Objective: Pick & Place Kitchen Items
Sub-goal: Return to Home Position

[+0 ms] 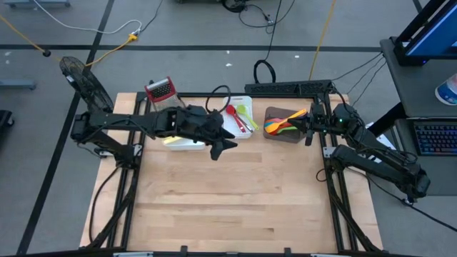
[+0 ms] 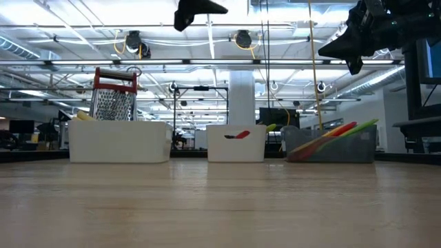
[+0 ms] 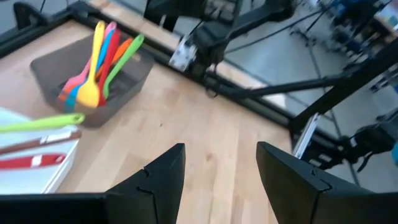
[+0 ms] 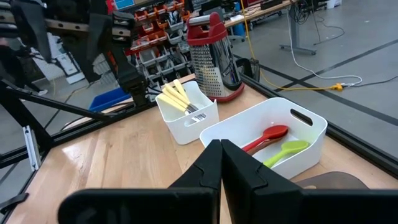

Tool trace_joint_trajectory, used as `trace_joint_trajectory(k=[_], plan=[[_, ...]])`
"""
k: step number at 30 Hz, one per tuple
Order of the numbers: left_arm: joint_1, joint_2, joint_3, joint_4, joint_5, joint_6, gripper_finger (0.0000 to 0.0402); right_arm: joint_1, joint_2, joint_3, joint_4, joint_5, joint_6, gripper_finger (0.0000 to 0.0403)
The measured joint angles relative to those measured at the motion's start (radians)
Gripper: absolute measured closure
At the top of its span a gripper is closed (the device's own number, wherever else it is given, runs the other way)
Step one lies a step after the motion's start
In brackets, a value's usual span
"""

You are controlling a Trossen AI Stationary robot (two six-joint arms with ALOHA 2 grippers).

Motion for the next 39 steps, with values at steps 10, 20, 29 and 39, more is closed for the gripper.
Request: trace_joint_trajectory(k=[10, 20, 29, 39], plan=[[0.0, 0.0, 0.0, -0.113, -0.028, 0.042, 0.0197, 0.0, 0.0, 0.0, 0.0, 0.0, 0.0, 0.0403], [-0.016, -0.011, -0.11, -0.051, -0.037, 0.015, 0.0197, 0.0, 0.0, 0.0, 0.0, 0.0, 0.0, 0.0403], [-0.04, -0.081, -0.382, 0.274, -0.036, -0.083, 0.0197, 0.0, 0.0, 0.0, -0.006, 0.0, 0.0, 0.0403], [-0.04, -0.32, -0.643, 0.398, -0.071, -0.085, 0.0197, -0.002, 0.0, 0.0, -0.038, 0.005, 0.0, 0.0403]])
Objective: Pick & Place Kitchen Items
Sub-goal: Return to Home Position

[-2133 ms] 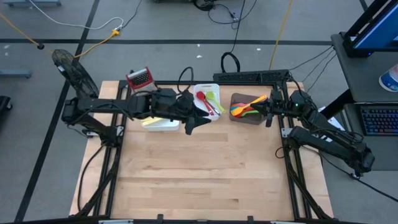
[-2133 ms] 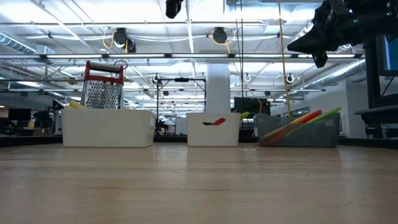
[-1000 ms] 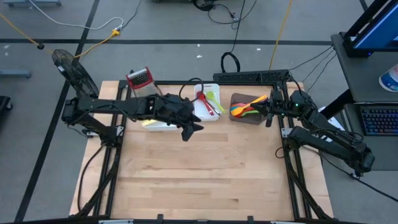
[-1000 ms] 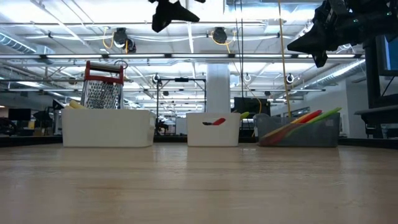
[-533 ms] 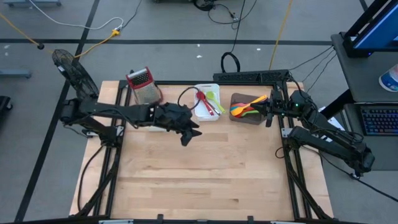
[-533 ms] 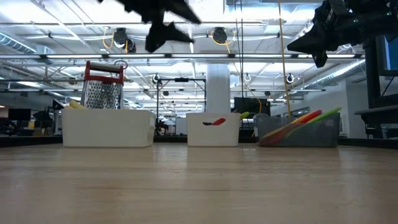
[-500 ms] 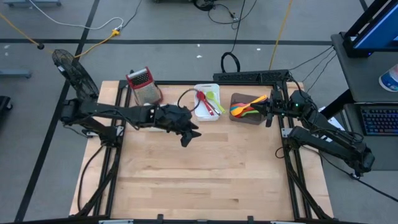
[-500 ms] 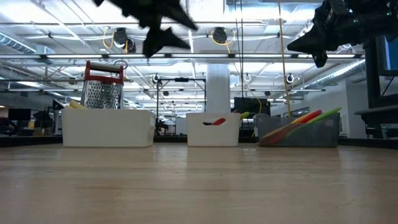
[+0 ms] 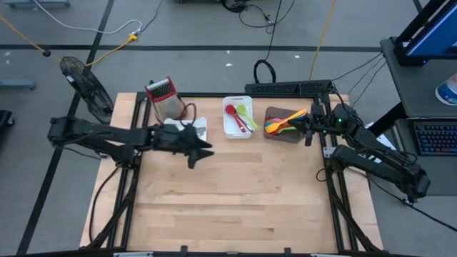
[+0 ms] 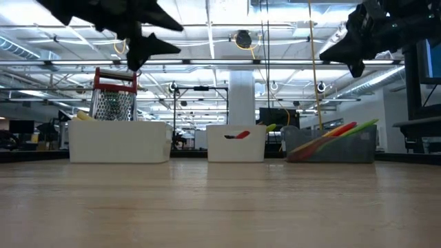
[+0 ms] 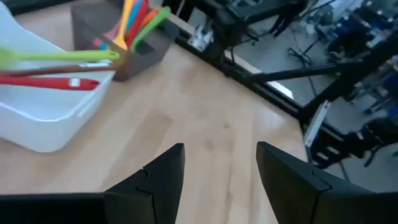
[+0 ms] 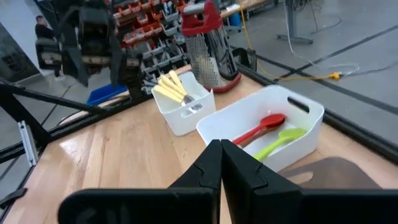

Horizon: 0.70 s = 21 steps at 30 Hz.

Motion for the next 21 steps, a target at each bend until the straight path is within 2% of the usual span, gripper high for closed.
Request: trace_joint_trajectory(k=[8, 13, 21], plan=[[-0.044, -0.231, -0.154, 0.033, -0.147, 0.043, 0.0197, 0.001, -0.005, 0.0, -0.01, 0.001, 0.028, 0.0403], [-0.075, -0.37, -0.252, 0.092, -0.171, 0.043, 0.0197, 0.001, -0.022, 0.0, -0.011, 0.052, 0.078, 0.0403], [-0.127, -0.528, -0.398, 0.172, -0.234, 0.085, 0.0197, 0.001, -0.075, 0.0, -0.037, 0.051, 0.153, 0.0403]])
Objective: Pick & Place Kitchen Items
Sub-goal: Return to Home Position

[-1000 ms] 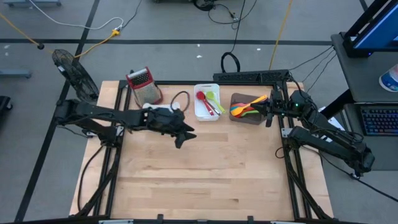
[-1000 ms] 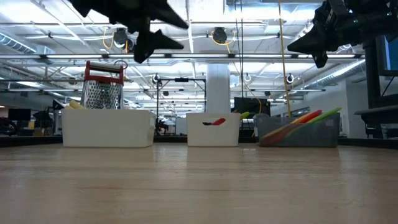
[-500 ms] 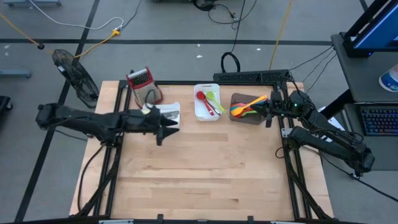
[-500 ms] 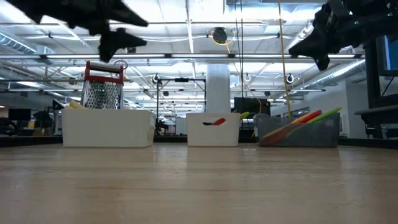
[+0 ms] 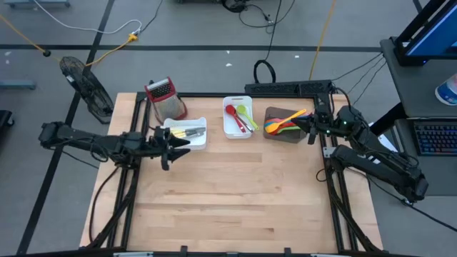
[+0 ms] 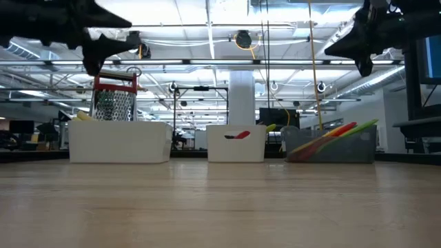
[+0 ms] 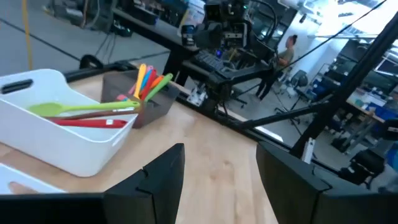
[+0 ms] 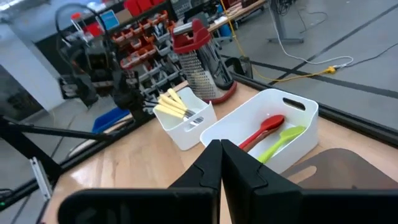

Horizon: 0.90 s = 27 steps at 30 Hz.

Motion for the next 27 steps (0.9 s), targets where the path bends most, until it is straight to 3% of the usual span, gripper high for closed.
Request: trace_joint_trajectory(k=[7, 13, 19, 27], plan=[[-0.026, -0.062, -0.153, 0.175, -0.02, 0.04, 0.0197, 0.001, -0.061, -0.008, -0.019, 0.026, 0.037, 0.0403], [-0.043, -0.062, -0.27, 0.345, -0.002, 0.078, 0.0197, 0.001, -0.143, -0.109, 0.022, 0.051, 0.087, 0.0403], [-0.045, -0.062, -0.266, 0.304, 0.018, 0.137, 0.0197, 0.001, -0.23, -0.251, 0.168, 0.05, 0.15, 0.0403], [-0.044, -0.129, -0.266, 0.253, 0.018, 0.193, 0.0197, 0.001, -0.309, -0.346, 0.212, 0.053, 0.192, 0.0403]])
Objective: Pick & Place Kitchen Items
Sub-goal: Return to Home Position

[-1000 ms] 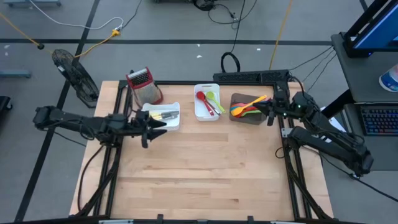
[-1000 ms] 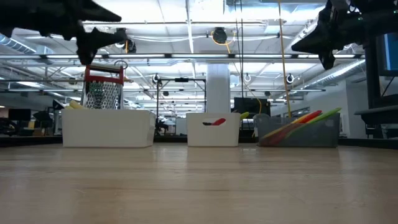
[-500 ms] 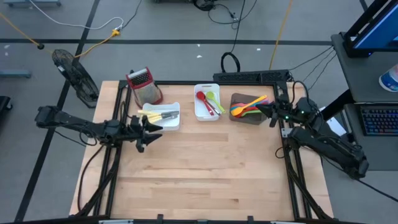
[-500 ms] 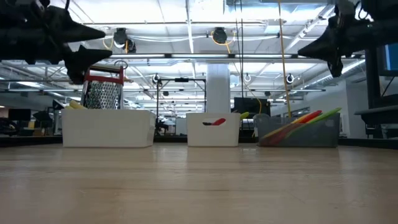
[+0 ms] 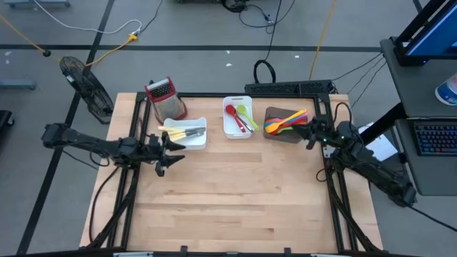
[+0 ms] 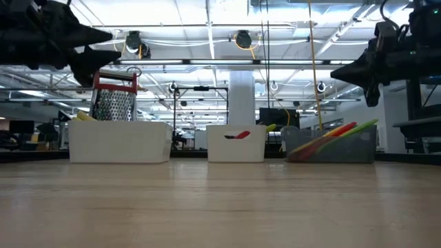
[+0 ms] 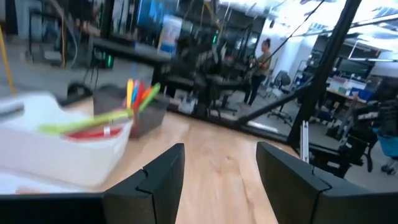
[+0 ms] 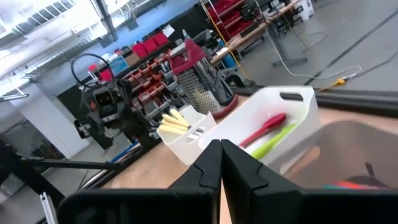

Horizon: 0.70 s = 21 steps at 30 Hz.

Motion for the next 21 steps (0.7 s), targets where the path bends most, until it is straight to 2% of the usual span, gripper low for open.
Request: trace_joint_trajectory(k=[4, 11, 16, 21], plan=[[0.001, -0.097, 0.0, -0.061, -0.001, 0.067, 0.0197, 0.0, -0.02, -0.038, -0.001, 0.0, 0.022, 0.0402], [0.003, -0.249, 0.001, -0.272, -0.03, 0.052, 0.0197, 0.0, -0.032, -0.064, 0.014, 0.011, -0.028, 0.0399], [0.003, -0.275, 0.001, -0.338, -0.104, 0.077, 0.0197, 0.0, -0.032, -0.065, 0.01, 0.101, -0.111, 0.0399], [0.004, -0.273, 0.001, -0.392, -0.133, 0.131, 0.0197, 0.0, -0.02, -0.066, -0.004, 0.103, -0.195, 0.0399]])
